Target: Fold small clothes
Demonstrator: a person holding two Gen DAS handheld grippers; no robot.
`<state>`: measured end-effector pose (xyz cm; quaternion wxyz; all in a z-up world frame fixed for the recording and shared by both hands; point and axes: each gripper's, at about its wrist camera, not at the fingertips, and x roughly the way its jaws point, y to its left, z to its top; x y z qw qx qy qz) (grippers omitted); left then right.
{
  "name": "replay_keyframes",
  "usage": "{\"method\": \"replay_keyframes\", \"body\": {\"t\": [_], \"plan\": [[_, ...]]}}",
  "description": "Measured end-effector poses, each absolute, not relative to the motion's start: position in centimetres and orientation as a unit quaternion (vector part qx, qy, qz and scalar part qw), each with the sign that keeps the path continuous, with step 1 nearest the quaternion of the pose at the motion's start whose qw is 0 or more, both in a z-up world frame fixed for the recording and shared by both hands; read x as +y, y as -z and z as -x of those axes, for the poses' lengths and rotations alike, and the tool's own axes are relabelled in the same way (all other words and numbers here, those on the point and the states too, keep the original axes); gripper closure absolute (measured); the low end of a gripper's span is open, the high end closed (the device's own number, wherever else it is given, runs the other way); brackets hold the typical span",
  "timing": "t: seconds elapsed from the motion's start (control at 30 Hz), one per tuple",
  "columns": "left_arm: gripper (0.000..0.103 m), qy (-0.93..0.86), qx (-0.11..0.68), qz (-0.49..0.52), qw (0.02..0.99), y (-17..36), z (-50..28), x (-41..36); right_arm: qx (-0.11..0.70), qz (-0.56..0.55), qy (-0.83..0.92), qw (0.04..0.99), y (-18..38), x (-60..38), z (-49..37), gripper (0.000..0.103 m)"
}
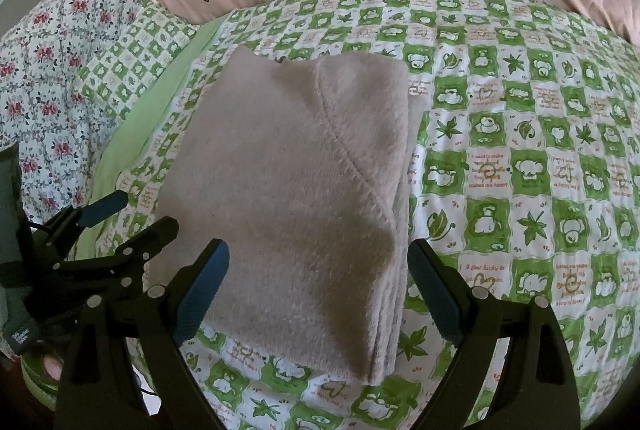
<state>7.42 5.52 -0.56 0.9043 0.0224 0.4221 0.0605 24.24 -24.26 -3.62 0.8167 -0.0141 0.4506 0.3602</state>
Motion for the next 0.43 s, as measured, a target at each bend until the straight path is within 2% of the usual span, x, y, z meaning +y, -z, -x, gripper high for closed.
{"method": "replay_keyframes", "body": {"t": [0.43], "plan": [[0.017, -0.085, 0.417, -0.017, 0.905, 0.62, -7.76, 6.56, 0.453, 0.006, -0.352, 0.819, 4.22, -24.10, -25.04, 0.012]]}}
